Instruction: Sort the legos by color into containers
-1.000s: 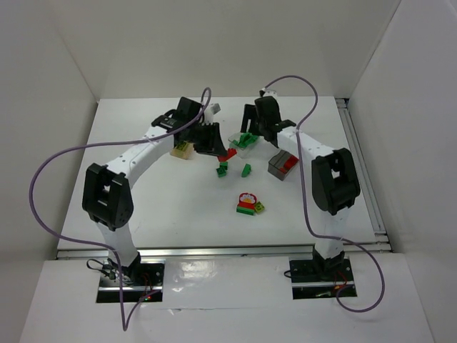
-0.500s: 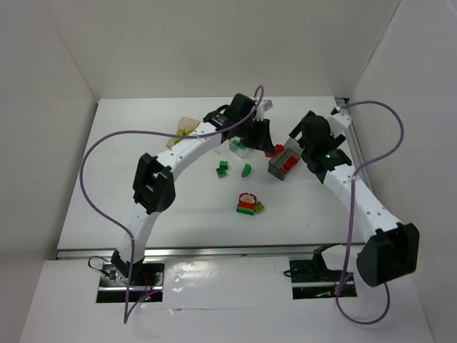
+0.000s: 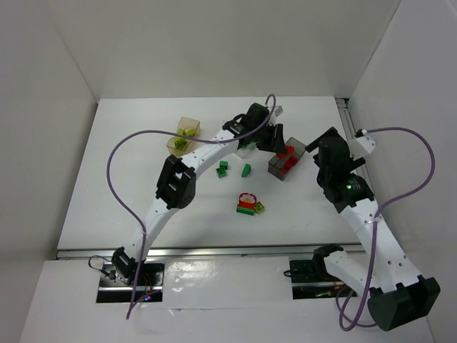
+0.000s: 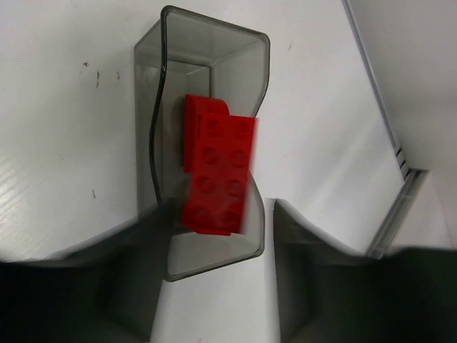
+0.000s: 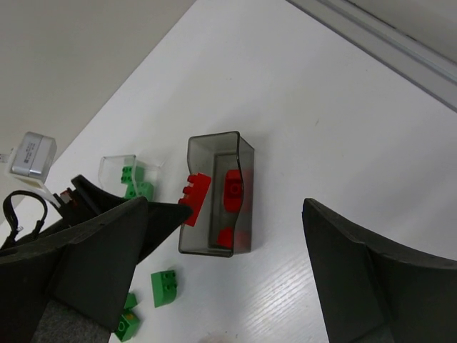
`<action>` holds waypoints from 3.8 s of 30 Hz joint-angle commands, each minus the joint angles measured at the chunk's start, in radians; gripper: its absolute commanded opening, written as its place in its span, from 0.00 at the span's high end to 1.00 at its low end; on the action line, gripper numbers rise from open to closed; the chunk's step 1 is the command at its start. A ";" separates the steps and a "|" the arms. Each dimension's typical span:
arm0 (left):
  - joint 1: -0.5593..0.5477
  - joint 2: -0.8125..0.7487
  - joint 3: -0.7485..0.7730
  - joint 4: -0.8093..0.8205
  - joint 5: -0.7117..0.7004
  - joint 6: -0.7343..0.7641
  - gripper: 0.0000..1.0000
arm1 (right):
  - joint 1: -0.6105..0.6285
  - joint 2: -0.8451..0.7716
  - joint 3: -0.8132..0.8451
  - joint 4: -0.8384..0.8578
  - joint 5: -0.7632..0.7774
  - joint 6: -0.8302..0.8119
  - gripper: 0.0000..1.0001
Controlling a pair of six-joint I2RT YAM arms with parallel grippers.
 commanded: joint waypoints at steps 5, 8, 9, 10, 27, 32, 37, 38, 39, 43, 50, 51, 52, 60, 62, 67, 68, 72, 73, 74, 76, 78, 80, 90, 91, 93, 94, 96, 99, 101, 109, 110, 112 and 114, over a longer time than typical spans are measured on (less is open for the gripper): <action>0.001 -0.066 -0.017 0.055 0.053 0.023 0.14 | -0.004 0.010 0.038 0.016 -0.012 -0.064 0.05; 0.001 -0.129 -0.062 0.042 0.067 0.043 0.13 | -0.004 0.065 0.051 -0.005 -0.040 -0.086 0.05; 0.001 -0.157 -0.095 0.028 0.067 0.043 0.14 | -0.004 0.079 0.060 -0.005 -0.079 -0.101 0.05; 0.001 -0.227 -0.120 0.011 0.045 0.058 0.17 | -0.004 0.092 0.060 -0.015 -0.098 -0.101 0.05; 0.220 -0.947 -1.002 -0.136 -0.456 -0.017 0.39 | 0.255 0.348 -0.146 -0.084 -0.558 -0.201 0.10; 0.239 -0.947 -0.981 -0.149 -0.457 -0.007 0.39 | 0.364 0.417 -0.155 -0.094 -0.523 -0.170 0.19; 0.239 -0.929 -0.961 -0.149 -0.447 0.002 0.39 | 0.436 0.529 -0.115 -0.116 -0.500 -0.213 0.21; 0.239 -0.929 -0.961 -0.149 -0.447 0.002 0.39 | 0.453 0.538 -0.115 -0.116 -0.500 -0.213 0.21; 0.248 -0.929 -0.961 -0.149 -0.447 0.002 0.39 | 0.453 0.538 -0.115 -0.116 -0.491 -0.213 0.21; 0.248 -0.929 -0.970 -0.149 -0.447 0.002 0.40 | 0.462 0.591 -0.106 -0.064 -0.491 -0.248 0.21; 0.248 -0.929 -0.979 -0.149 -0.447 0.002 0.40 | 0.462 0.665 -0.046 0.016 -0.451 -0.313 0.22; 0.248 -0.929 -0.979 -0.149 -0.447 0.002 0.40 | 0.462 0.679 -0.046 0.025 -0.439 -0.313 0.25; 0.248 -0.929 -0.979 -0.158 -0.447 0.002 0.40 | 0.462 0.688 -0.034 0.025 -0.439 -0.313 0.28; 0.257 -0.919 -0.961 -0.167 -0.447 0.011 0.40 | 0.462 0.627 -0.023 0.001 -0.428 -0.304 0.67; 0.257 -0.910 -0.952 -0.167 -0.447 0.020 0.40 | 0.462 0.607 0.015 -0.038 -0.399 -0.294 0.69; 0.294 -0.910 -0.942 -0.189 -0.490 0.020 0.40 | 0.481 0.576 0.141 -0.088 -0.374 -0.305 0.69; 0.306 -0.910 -0.942 -0.207 -0.499 0.006 0.40 | 0.481 0.587 0.167 -0.073 -0.389 -0.322 0.69; 0.423 -0.982 -0.974 -0.232 -0.513 -0.037 0.37 | 0.481 0.749 0.389 -0.003 -0.431 -0.380 0.69; 0.444 -1.002 -0.988 -0.232 -0.513 -0.046 0.35 | 0.481 0.788 0.437 0.011 -0.431 -0.409 0.69; 0.467 -1.022 -1.016 -0.232 -0.513 -0.046 0.34 | 0.481 0.828 0.489 0.040 -0.431 -0.422 0.69; 0.535 -1.060 -1.045 -0.232 -0.513 -0.055 0.30 | 0.481 0.956 0.658 0.071 -0.446 -0.461 0.69; 0.594 -1.116 -1.086 -0.232 -0.501 -0.055 0.29 | 0.481 1.051 0.855 0.071 -0.481 -0.483 0.69; 0.628 -1.166 -1.106 -0.241 -0.501 -0.055 0.28 | 0.481 1.186 0.972 0.080 -0.495 -0.509 0.69; 0.747 -1.251 -1.182 -0.250 -0.421 -0.012 0.28 | 0.471 1.494 1.295 0.269 -0.495 -0.540 0.67; 0.747 -1.251 -1.182 -0.250 -0.412 -0.012 0.28 | 0.471 1.494 1.305 0.292 -0.495 -0.552 0.67; 0.756 -1.251 -1.182 -0.250 -0.401 -0.012 0.28 | 0.471 1.541 1.336 0.318 -0.483 -0.552 0.66; 0.756 -1.251 -1.182 -0.250 -0.401 -0.003 0.28 | 0.471 1.556 1.377 0.318 -0.483 -0.552 0.65; 0.756 -1.251 -1.182 -0.250 -0.391 -0.003 0.28 | 0.471 1.606 1.419 0.318 -0.474 -0.552 0.63; 0.765 -1.251 -1.182 -0.250 -0.381 0.006 0.28 | 0.471 1.650 1.457 0.363 -0.465 -0.552 0.60; 0.765 -1.242 -1.182 -0.250 -0.381 0.016 0.28 | 0.471 1.693 1.505 0.372 -0.454 -0.552 0.58; 0.765 -1.242 -1.171 -0.273 -0.363 0.037 0.28 | 0.471 1.689 1.517 0.416 -0.442 -0.541 0.14; 0.765 -1.242 -1.182 -0.273 -0.363 0.037 0.28 | 0.471 1.669 1.500 0.416 -0.430 -0.541 0.14; 0.765 -1.251 -1.182 -0.273 -0.352 0.037 0.28 | 0.471 1.591 1.453 0.416 -0.420 -0.541 0.19; 0.765 -1.251 -1.192 -0.273 -0.342 0.037 0.28 | 0.471 1.517 1.351 0.425 -0.394 -0.541 0.27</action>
